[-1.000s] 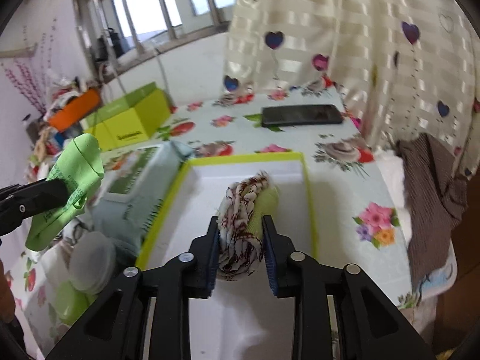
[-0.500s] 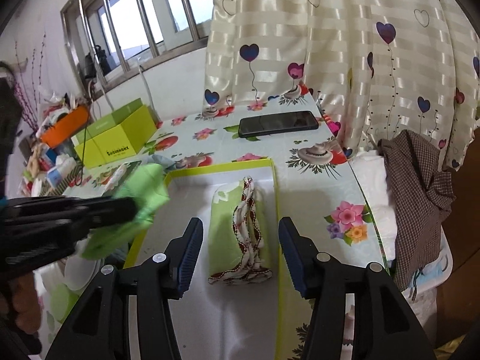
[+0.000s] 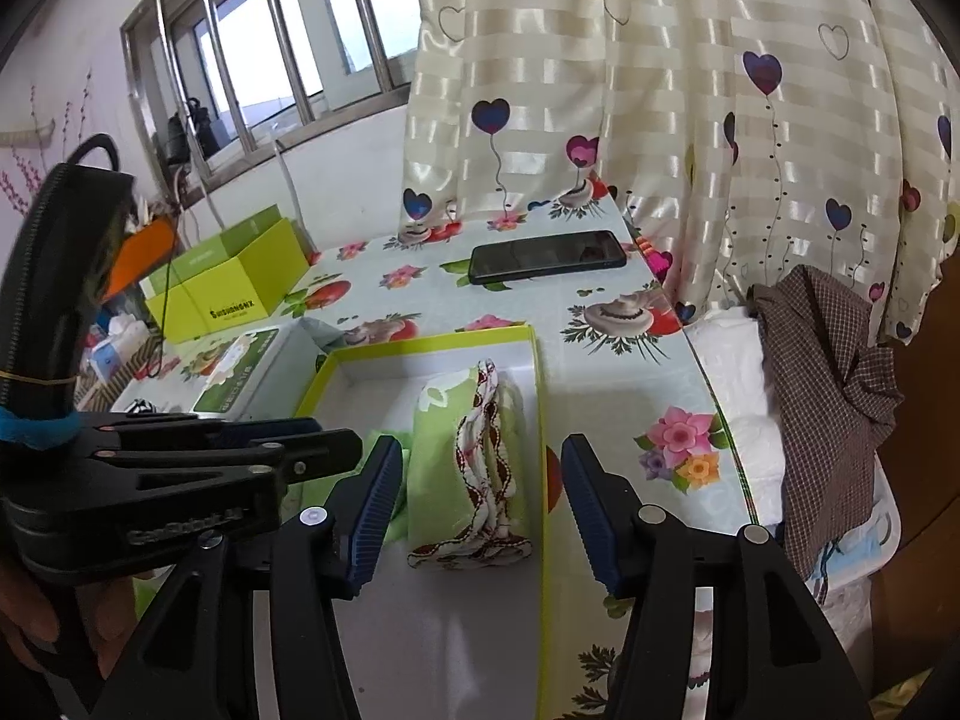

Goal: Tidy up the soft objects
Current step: 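Release the rolled sock in the tray with right tool while left lowers cloth beside it, then move both tools back from the tray toward the soft items on the table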

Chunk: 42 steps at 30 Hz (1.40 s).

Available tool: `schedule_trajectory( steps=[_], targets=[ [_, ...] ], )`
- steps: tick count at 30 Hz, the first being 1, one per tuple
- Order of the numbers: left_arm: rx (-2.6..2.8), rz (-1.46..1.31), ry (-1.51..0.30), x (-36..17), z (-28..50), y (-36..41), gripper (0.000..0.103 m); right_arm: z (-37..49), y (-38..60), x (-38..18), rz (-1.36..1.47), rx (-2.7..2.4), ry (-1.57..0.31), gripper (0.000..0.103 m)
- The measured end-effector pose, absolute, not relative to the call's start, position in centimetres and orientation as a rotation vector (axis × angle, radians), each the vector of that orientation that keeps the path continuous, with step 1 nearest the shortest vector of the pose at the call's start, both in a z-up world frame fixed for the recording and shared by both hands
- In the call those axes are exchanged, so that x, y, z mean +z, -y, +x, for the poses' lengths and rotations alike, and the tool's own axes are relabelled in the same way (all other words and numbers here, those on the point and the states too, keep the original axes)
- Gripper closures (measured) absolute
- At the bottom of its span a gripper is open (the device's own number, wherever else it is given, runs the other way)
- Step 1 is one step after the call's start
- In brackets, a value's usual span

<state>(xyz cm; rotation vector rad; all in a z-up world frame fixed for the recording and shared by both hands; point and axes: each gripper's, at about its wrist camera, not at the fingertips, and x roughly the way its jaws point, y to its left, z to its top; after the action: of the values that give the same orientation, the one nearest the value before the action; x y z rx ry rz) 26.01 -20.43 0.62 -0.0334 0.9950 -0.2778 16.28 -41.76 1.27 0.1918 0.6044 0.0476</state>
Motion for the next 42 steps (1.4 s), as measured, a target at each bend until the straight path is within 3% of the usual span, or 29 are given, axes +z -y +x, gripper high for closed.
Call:
schedule_trajectory(
  steps=[15, 42],
  targets=[
    [-0.329, -0.025, -0.761, 6.7, 17.9, 17.1, 0.072, 12.1, 38.6, 3.7, 0.132, 0.092, -0.532, 0.033],
    [-0.316, -0.051, -0.672, 5.9, 7.3, 9.7, 0.072, 4.3, 29.2, 6.0, 0.024, 0.193, -0.519, 0.032]
  ],
)
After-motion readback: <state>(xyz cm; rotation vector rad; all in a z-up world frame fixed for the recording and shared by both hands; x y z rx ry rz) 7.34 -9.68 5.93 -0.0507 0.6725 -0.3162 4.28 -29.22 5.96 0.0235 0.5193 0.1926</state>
